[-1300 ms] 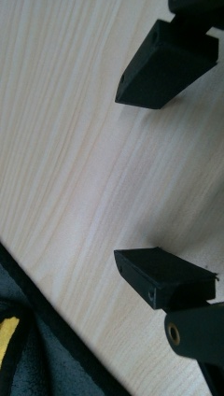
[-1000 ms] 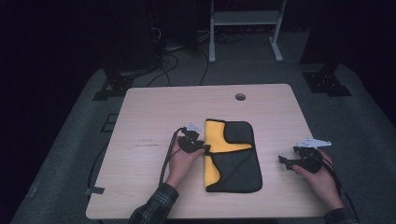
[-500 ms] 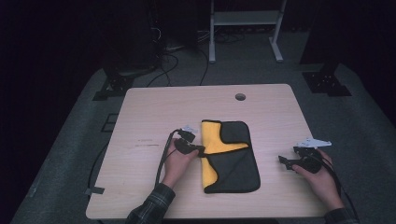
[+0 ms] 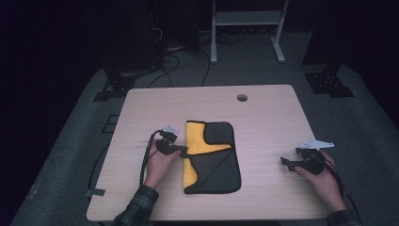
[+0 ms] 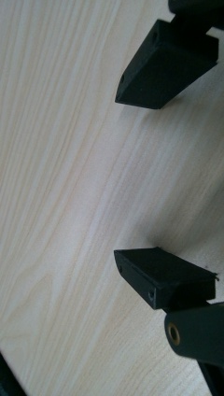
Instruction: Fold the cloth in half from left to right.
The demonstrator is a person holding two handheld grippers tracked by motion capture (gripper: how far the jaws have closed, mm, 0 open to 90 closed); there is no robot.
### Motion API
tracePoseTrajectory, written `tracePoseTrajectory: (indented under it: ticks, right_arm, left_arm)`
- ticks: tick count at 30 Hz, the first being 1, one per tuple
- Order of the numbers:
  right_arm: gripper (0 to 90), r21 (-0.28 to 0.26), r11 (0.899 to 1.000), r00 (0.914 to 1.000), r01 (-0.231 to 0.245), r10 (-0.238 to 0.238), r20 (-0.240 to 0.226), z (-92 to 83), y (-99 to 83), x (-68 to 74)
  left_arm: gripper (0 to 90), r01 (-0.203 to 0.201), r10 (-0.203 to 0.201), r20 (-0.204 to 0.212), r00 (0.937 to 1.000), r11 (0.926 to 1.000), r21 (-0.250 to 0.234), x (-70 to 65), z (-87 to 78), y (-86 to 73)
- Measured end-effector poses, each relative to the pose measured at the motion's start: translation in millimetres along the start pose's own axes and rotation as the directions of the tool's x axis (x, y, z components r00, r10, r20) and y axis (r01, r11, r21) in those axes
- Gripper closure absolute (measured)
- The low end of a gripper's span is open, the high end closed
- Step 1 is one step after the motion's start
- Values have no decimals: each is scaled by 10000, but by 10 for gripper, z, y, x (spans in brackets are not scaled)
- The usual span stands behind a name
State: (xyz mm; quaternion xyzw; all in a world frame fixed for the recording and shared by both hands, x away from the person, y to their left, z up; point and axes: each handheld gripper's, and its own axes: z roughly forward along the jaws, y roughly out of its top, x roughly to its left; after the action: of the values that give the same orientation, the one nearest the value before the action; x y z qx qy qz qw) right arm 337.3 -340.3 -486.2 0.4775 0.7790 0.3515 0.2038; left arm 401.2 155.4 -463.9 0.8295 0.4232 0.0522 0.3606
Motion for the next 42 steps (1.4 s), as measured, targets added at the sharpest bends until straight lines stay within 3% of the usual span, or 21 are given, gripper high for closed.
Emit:
tracePoseTrajectory:
  ticks: [3, 9, 14, 18, 25, 28, 35, 37, 39, 42]
  right_arm:
    - [195, 1, 10000, 10000, 11, -11, 4, 0, 0, 1]
    - [194, -3, 10000, 10000, -6, 6, 23, 0, -1, 2]
    - [168, 70, 10000, 10000, 49, -49, -24, 0, -1, 4]
    - [166, 42, 10000, 10000, -11, 11, 73, 4, 1, -1]
    - [168, 39, 10000, 9999, -68, 68, 158, 7, 4, -1]
    - [156, 47, 9999, 9998, -95, 94, 180, 7, 5, 1]
    - [129, 106, 9998, 9994, -186, 183, 291, 8, 1, 3]
    - [132, 102, 9998, 9994, -193, 190, 294, 8, 1, 3]
    - [145, 83, 9996, 9991, -251, 248, 338, 6, 1, 3]
    - [277, -122, 9996, 9990, -272, 277, 365, -14, -7, 3]
  left_arm:
    - [803, -176, 175, -102, 9998, 9998, -51, -8, -27, -5]
    - [528, -460, 433, -582, 9974, 9978, -471, 32, -207, -44]
    - [375, -518, 461, -898, 9949, 9967, -624, 87, -397, -197]
    - [298, -582, 505, -1282, 9905, 9967, -568, 117, -588, -374]
    - [231, -653, 624, -1710, 9833, 9978, -116, 77, -736, -719]
    - [214, -651, 650, -1720, 9829, 9979, 51, 49, -763, -838]
    - [139, -949, 987, -1771, 9792, 9950, 297, 24, -752, -937]
    - [115, -1237, 1286, -1914, 9730, 9916, 377, 24, -742, -956]
    - [75, -1321, 1352, -1908, 9723, 9908, 288, 33, -734, -974]
    - [6, -1297, 1273, -1973, 9720, 9916, 9, 58, -717, -1021]
